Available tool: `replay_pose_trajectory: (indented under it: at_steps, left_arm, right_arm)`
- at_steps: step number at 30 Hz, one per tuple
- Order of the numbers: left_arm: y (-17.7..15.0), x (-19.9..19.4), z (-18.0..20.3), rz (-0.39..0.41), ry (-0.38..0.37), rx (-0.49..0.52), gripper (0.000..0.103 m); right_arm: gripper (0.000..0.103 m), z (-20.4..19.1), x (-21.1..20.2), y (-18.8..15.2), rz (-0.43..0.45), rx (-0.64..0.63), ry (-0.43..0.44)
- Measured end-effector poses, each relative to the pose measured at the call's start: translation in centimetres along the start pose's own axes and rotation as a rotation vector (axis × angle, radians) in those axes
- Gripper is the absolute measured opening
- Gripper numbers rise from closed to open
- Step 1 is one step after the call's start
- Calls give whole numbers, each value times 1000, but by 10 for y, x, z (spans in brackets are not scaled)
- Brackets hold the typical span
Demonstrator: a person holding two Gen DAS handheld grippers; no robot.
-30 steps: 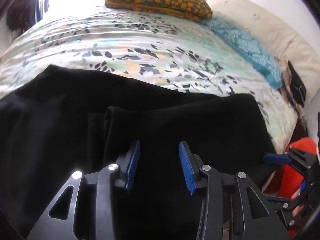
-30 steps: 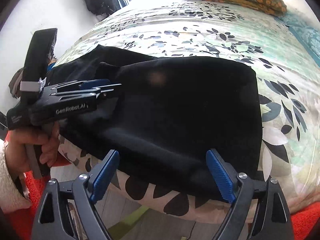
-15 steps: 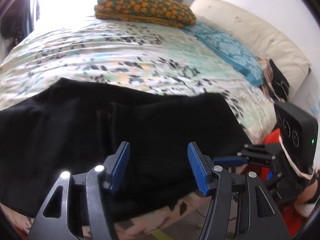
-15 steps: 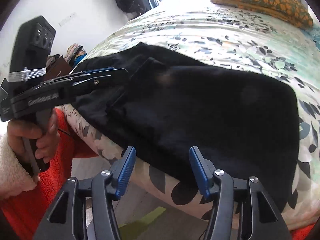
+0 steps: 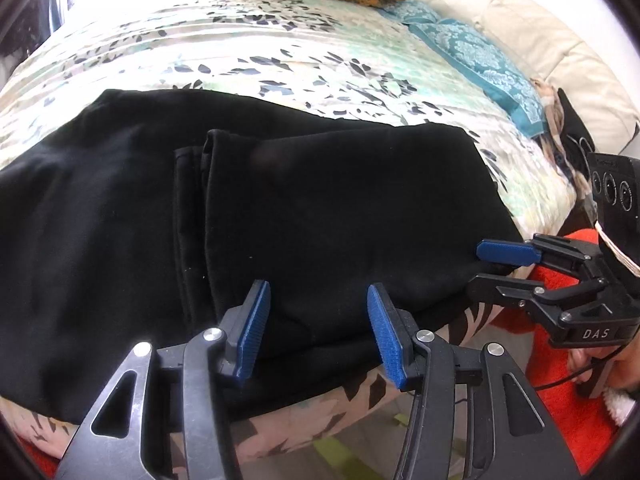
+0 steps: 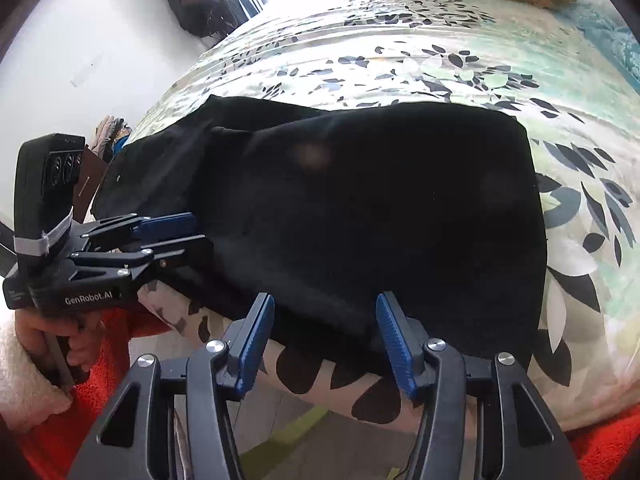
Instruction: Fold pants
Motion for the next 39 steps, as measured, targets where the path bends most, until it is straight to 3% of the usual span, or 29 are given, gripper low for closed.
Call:
replay_pose_trajectory:
  at_steps: [1,3,5,6,14,18,22,28,32,35,37,39]
  left_arm:
    - [3,-6,-4,18,2,-17,53]
    - [14,-22,-20,77,28,-60,59]
    - [23,-38,-43,142,85,-112,83]
    - [26,-45,-55,170,111,-140,86]
    - [13,-62,-129,174,346,-310,87]
    - [1,-52,-142,114,446,-256,87]
    - [-2,-46,-147,100,434,-283,87]
    - [4,-94,-179,276,387,-485,87]
    - [12,-125,-229,323,363,-546,87]
    - [29,-169,-280,401,457,-486,87]
    - [35,-190,-316,434,479,-470,94]
    - [33,-184,-354,354,410,-498,95]
  right_arm:
    - [59,-2,-4,4,19,2,4]
    - [71,-3,-15,9,74,9,1]
    - [78,-1,-23,12,120,15,-3]
    - [79,-1,-25,14,138,14,-15]
    - [79,5,-20,18,136,-51,-141]
    - [80,11,-10,14,106,-69,-186]
    - [80,9,-8,17,117,-79,-191]
    - [83,2,-7,17,125,-98,-183]
    - [83,2,-6,19,127,-96,-180]
    - [83,1,-7,18,131,-101,-176]
    - [83,0,-7,17,130,-103,-177]
    - [84,0,-5,17,126,-98,-177]
Point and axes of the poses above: each gripper's, at about its wrist camera, not at the fingertips, and x roughly the way its jaws point, z to its right, y to its top, the point moved 6 cm from there along x, roughly the way its jaws point, and after that the axes turned 10 degrees about z, right-handed, at the moved point
